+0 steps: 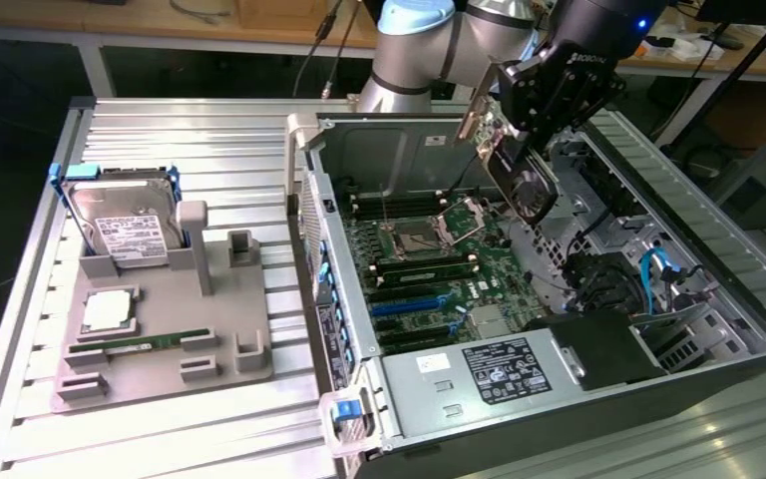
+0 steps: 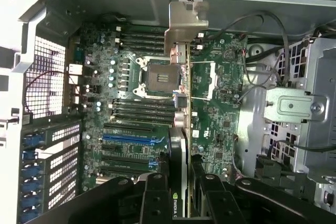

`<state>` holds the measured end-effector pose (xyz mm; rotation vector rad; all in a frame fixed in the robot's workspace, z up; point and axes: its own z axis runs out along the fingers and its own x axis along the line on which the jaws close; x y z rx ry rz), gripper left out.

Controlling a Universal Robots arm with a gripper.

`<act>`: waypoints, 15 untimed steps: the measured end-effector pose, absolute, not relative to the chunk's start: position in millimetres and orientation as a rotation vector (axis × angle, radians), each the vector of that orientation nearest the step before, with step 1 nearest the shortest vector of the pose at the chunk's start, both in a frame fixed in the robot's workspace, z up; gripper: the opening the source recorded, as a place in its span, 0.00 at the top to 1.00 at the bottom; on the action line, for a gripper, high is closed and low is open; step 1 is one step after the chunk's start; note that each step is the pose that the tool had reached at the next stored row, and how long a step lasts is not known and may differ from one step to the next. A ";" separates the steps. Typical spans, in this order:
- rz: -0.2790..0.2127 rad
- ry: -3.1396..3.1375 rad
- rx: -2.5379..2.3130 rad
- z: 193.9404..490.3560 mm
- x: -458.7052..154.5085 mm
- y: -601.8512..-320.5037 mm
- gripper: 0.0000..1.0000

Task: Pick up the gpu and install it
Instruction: 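Pick up the gpu and move the gpu toward the slot, then insert the gpu into the slot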

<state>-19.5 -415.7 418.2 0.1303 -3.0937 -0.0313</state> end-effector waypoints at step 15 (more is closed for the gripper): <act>-0.027 -3.082 0.291 418.0 -19.5 -415.7 0.73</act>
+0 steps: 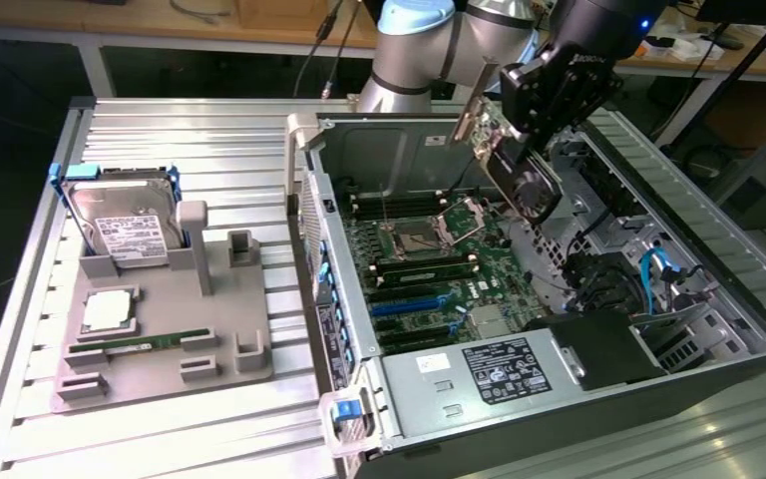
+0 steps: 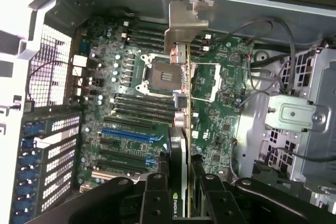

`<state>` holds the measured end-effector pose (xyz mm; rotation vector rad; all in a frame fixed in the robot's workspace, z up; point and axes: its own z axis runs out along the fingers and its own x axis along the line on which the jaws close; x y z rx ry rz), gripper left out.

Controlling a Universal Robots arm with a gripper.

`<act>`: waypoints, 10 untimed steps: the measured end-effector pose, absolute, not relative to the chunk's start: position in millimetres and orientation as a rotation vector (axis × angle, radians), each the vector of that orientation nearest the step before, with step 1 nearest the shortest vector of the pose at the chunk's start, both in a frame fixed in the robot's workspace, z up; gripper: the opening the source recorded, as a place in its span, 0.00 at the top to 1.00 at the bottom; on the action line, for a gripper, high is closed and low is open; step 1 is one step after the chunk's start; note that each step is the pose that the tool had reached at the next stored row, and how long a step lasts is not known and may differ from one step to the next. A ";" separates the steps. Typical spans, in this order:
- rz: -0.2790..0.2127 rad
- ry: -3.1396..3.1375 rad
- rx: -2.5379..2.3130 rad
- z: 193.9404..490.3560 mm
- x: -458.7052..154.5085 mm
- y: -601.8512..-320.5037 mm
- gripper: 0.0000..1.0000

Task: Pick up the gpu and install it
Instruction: 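Insert the gpu into the slot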

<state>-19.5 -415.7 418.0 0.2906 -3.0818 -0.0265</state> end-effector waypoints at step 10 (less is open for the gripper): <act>-0.020 -3.041 0.572 417.0 -19.5 -415.7 0.73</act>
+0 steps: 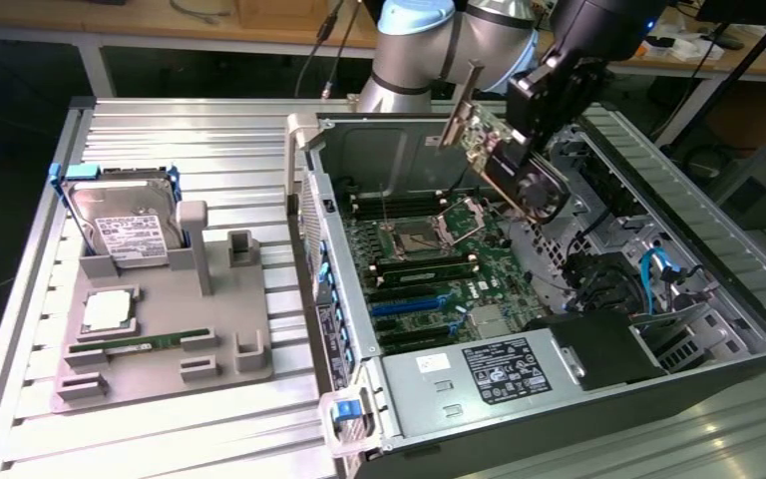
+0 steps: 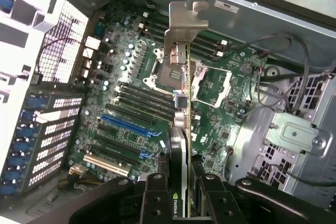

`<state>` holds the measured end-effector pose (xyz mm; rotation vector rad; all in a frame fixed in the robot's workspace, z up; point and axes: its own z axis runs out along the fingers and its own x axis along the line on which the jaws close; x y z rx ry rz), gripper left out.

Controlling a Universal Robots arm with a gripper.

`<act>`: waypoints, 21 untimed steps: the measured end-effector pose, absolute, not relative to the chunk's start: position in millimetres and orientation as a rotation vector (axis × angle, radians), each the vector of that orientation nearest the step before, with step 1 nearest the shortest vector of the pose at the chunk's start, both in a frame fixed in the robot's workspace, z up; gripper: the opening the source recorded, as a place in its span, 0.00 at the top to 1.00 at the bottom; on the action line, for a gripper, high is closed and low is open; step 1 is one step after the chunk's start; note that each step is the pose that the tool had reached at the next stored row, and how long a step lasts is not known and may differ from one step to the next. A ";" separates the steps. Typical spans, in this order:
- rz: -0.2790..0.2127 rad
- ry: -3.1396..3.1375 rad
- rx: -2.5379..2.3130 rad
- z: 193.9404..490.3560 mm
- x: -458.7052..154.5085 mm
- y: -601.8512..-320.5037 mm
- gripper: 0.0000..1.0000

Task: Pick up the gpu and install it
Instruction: 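Insert the gpu into the slot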

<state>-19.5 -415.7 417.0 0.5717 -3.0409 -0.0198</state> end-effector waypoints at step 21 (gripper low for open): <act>-0.004 -2.855 1.190 411.4 -19.5 -415.7 0.73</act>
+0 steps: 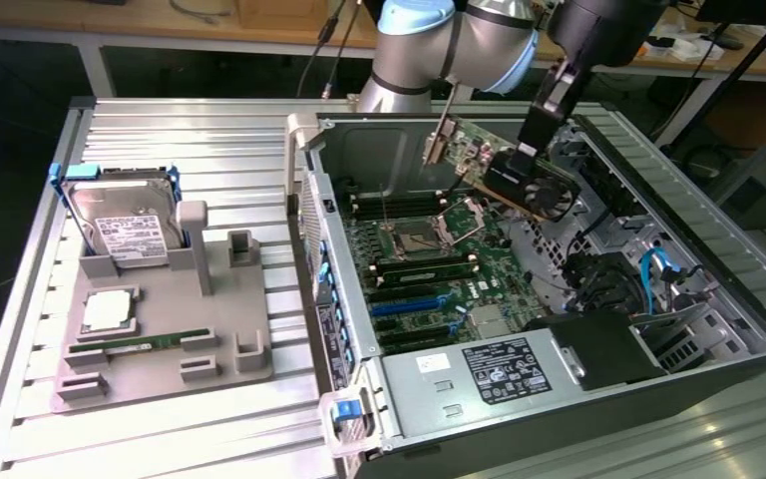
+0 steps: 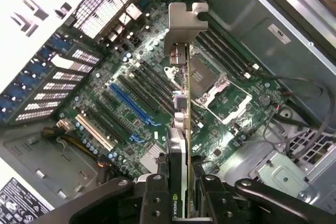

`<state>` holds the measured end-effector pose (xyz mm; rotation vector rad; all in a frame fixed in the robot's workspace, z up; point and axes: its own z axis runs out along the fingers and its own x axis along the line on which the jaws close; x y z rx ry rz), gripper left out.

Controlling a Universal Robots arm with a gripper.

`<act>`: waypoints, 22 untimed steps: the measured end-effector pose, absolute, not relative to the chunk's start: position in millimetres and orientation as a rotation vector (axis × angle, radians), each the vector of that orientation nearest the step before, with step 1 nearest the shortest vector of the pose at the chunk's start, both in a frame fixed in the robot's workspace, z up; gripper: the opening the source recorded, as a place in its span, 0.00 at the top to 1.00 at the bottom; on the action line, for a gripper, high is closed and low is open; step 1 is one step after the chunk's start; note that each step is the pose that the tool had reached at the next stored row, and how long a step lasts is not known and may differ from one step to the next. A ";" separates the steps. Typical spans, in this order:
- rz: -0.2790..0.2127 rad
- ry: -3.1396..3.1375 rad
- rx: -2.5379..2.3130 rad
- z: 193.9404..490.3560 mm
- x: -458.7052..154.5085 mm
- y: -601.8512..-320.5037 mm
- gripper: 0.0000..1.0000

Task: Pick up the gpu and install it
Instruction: 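Insert the gpu into the slot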

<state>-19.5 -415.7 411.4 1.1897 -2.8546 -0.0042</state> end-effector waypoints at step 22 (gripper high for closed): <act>0.012 -2.529 1.781 407.0 -19.5 -415.7 0.73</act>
